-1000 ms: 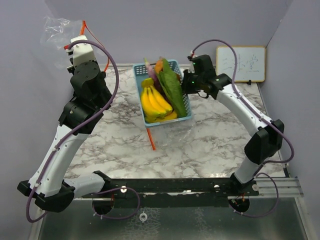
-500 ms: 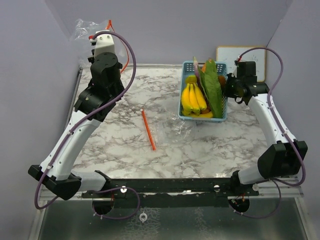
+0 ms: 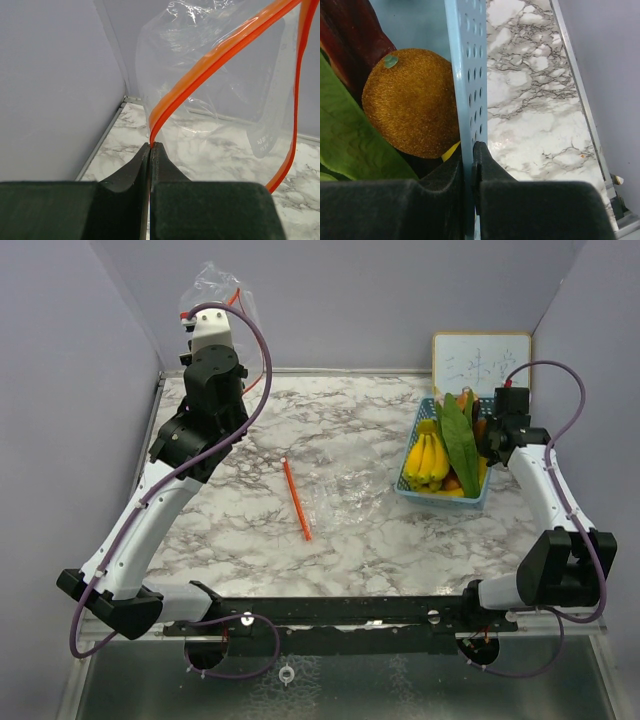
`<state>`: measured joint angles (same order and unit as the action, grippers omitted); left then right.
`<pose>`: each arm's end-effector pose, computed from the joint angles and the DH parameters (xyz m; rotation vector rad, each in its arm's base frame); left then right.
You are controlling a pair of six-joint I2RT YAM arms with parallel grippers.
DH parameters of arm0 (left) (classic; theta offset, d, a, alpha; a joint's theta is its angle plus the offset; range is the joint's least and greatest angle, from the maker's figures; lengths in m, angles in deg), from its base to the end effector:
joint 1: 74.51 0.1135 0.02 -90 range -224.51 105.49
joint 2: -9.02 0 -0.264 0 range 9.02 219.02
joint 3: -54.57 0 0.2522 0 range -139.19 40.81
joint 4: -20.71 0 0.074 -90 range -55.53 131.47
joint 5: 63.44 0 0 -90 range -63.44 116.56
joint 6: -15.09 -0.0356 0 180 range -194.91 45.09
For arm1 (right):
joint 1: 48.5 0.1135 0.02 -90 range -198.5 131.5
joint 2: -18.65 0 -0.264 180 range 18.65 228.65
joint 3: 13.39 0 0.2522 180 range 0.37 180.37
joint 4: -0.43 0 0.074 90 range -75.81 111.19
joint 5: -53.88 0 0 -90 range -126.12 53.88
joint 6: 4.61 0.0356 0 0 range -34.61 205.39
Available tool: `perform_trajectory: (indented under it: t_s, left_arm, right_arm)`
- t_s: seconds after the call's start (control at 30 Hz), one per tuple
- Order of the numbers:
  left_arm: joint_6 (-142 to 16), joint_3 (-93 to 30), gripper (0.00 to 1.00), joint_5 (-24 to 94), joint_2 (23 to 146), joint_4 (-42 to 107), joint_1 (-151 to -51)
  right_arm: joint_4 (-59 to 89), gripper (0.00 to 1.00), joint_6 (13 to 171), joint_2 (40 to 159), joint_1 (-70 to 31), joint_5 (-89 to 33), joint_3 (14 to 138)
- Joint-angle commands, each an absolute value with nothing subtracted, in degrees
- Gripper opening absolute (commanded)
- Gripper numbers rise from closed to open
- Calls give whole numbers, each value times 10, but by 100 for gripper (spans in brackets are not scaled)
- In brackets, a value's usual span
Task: Place the food in the zip-top bag and seal the zipper
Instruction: Place the bin at the center of the board.
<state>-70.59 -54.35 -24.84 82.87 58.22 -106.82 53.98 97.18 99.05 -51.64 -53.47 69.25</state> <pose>0.2254 -0.1096 0.5079 -0.2992 1.5738 0.2266 0.2945 -0.0268 0.2994 0.4449 2.3935 -0.3055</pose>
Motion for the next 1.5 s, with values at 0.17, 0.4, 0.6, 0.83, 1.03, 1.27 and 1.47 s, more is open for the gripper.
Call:
perform_trajectory:
  t_s: [0.17, 0.4, 0.6, 0.83, 1.03, 1.27, 1.47]
  left_arm:
    - [-698, -539, 0, -233, 821, 582, -1066]
    - [-698, -533, 0, -239, 815, 588, -1067]
    - [-687, -532, 0, -237, 814, 600, -1067]
    - [-680, -533, 0, -227, 815, 606, -1066]
    - [-659, -511, 0, -222, 808, 614, -1066]
    - [-573, -464, 0, -179, 801, 672, -1066]
    - [-490, -432, 0, -116, 793, 723, -1066]
  right_arm:
    - [411, 2, 955, 946, -518, -386, 620]
    - [346, 2, 974, 946, -503, -250, 547]
    - [316, 2, 1007, 951, -408, -235, 525]
    - [328, 5, 1054, 988, -405, -271, 549]
    - [381, 51, 1046, 962, -404, -349, 582]
    - [430, 58, 1026, 913, -391, -350, 628]
    - [449, 58, 1045, 913, -324, -323, 659]
